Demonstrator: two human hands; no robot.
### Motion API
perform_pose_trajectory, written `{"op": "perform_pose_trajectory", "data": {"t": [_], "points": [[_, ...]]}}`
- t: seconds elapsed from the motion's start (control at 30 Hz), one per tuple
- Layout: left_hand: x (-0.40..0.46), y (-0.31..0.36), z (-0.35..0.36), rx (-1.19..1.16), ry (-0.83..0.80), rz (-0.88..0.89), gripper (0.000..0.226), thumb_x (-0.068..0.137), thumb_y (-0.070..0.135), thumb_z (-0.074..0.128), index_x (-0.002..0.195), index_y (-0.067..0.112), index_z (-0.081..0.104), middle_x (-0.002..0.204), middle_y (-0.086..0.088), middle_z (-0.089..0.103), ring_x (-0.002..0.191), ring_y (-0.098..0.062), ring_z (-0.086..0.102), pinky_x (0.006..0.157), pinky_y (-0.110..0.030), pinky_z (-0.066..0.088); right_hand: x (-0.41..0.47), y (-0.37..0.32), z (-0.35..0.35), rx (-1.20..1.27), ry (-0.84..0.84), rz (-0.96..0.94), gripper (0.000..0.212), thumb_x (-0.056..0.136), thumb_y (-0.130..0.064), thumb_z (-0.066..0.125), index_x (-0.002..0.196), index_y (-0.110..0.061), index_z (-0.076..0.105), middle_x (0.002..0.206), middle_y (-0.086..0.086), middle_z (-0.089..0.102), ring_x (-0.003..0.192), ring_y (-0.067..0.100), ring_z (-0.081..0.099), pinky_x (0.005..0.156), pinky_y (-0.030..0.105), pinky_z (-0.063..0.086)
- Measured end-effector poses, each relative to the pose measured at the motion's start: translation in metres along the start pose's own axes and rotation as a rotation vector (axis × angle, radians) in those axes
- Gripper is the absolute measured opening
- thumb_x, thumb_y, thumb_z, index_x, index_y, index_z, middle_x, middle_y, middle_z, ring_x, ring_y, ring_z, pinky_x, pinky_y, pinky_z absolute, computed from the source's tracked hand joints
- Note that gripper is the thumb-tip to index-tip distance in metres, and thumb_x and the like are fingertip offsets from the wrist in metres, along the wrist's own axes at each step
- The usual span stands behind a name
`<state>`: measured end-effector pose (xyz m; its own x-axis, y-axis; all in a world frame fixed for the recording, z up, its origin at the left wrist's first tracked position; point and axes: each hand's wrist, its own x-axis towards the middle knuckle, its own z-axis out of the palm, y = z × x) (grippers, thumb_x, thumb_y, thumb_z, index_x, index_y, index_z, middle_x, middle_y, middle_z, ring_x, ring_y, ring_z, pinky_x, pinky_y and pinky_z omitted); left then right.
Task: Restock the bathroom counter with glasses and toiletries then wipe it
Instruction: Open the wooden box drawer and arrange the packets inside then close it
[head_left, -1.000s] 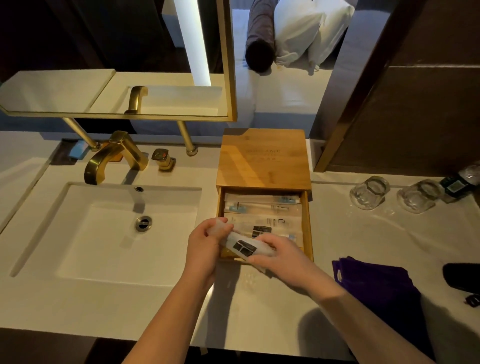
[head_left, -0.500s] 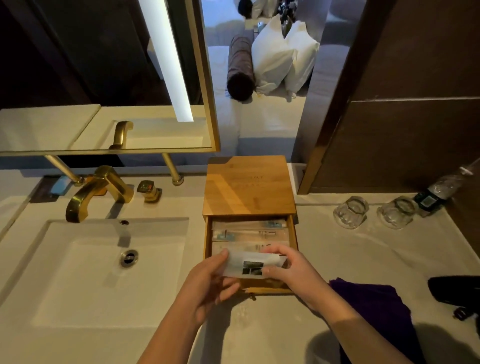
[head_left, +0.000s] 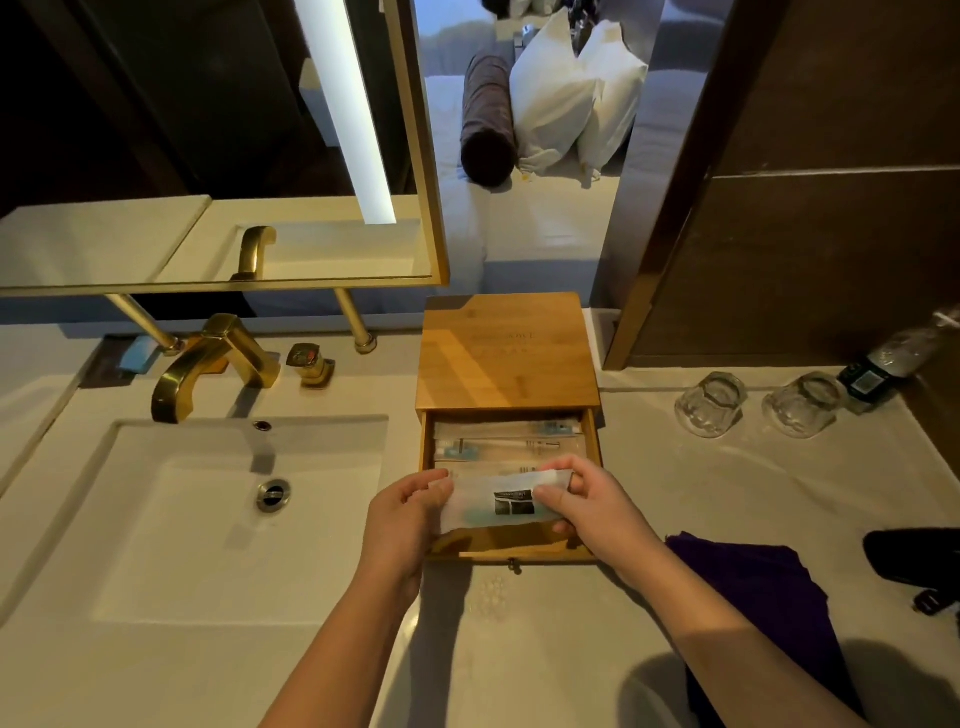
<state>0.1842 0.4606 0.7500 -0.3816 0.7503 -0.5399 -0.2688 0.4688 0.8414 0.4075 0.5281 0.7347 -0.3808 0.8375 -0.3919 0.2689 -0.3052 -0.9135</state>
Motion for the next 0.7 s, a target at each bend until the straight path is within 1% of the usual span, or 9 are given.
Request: {"op": "perform_pose_trajectory", "data": {"t": [0.1,0.17,0.27,0.33,0.43,0.5,0.53,0.6,0.7], "points": [[0.0,-0.004,-0.003,-0.136,-0.06,-0.107,0.022,0.092,0.027,0.073,0.105,0.009,0.077,0.1,-0.016,0.08,0.089,-0.03,0.077,0.067,-0.033,0.064,0.001,0.001,-0.001,0.029,0.028,-0.01,0.023,0.091,-0.03,0.071,0.108,-0.044,0.065,0.108,-0.011,0.075,0.096,0.011,0.073,0.071,0.027,0.061],[-0.001,-0.009,-0.004,-0.069,-0.122,-0.144,0.026,0.091,0.028,0.075,0.1,0.004,0.076,0.094,-0.02,0.079,0.078,-0.026,0.077,0.068,-0.032,0.062,0.001,0.004,-0.002,0.028,0.037,-0.007,0.026,0.09,-0.031,0.072,0.114,-0.039,0.065,0.109,-0.01,0.075,0.098,0.013,0.074,0.078,0.034,0.063],[0.001,-0.015,-0.003,-0.004,-0.046,-0.098,0.018,0.092,0.022,0.072,0.081,0.009,0.079,0.085,-0.016,0.08,0.067,-0.021,0.077,0.062,-0.026,0.059,0.002,0.007,0.0,0.007,0.04,0.007,0.028,0.09,-0.034,0.072,0.117,-0.036,0.064,0.109,-0.009,0.076,0.097,0.013,0.074,0.079,0.036,0.064],[0.003,-0.015,-0.002,0.04,0.024,-0.065,0.024,0.095,0.022,0.069,0.075,0.014,0.08,0.081,-0.008,0.08,0.071,-0.02,0.077,0.06,-0.025,0.058,0.003,0.009,0.002,-0.036,0.068,0.017,0.028,0.09,-0.037,0.071,0.117,-0.036,0.063,0.108,-0.01,0.075,0.094,0.013,0.074,0.077,0.035,0.064],[0.009,-0.019,0.003,0.348,0.153,0.062,0.028,0.095,0.028,0.068,0.072,0.015,0.074,0.076,-0.006,0.075,0.079,-0.023,0.071,0.064,-0.03,0.055,0.007,0.013,0.004,-0.145,0.114,0.048,0.03,0.091,-0.038,0.069,0.12,-0.032,0.063,0.109,-0.01,0.072,0.096,0.012,0.072,0.08,0.036,0.064],[0.012,-0.021,0.004,0.6,0.19,0.168,0.026,0.094,0.028,0.07,0.071,0.018,0.07,0.075,0.0,0.07,0.079,-0.019,0.069,0.061,-0.026,0.052,0.011,0.016,0.006,-0.243,0.118,0.071,0.031,0.091,-0.038,0.069,0.121,-0.029,0.063,0.11,-0.007,0.07,0.097,0.011,0.069,0.082,0.034,0.063],[0.013,-0.02,0.003,0.704,0.203,0.204,0.022,0.094,0.029,0.071,0.074,0.019,0.07,0.076,0.002,0.07,0.079,-0.016,0.067,0.061,-0.024,0.051,0.013,0.017,0.007,-0.284,0.117,0.082,0.032,0.091,-0.038,0.069,0.121,-0.028,0.063,0.109,-0.007,0.068,0.096,0.01,0.068,0.081,0.031,0.062],[0.015,-0.02,0.001,0.911,0.242,0.267,0.014,0.094,0.031,0.071,0.087,0.019,0.075,0.086,0.001,0.072,0.087,-0.014,0.061,0.07,-0.027,0.054,0.018,0.019,0.01,-0.334,0.123,0.103,0.033,0.091,-0.035,0.07,0.122,-0.027,0.061,0.107,-0.008,0.065,0.092,0.007,0.065,0.073,0.023,0.059],[0.019,-0.023,-0.002,1.234,0.293,0.393,0.022,0.095,0.033,0.067,0.102,0.017,0.078,0.103,-0.004,0.07,0.1,-0.02,0.053,0.081,-0.033,0.051,0.024,0.022,0.015,-0.401,0.142,0.13,0.027,0.09,-0.031,0.072,0.111,-0.032,0.057,0.104,-0.007,0.063,0.086,0.006,0.064,0.063,0.017,0.053]]}}
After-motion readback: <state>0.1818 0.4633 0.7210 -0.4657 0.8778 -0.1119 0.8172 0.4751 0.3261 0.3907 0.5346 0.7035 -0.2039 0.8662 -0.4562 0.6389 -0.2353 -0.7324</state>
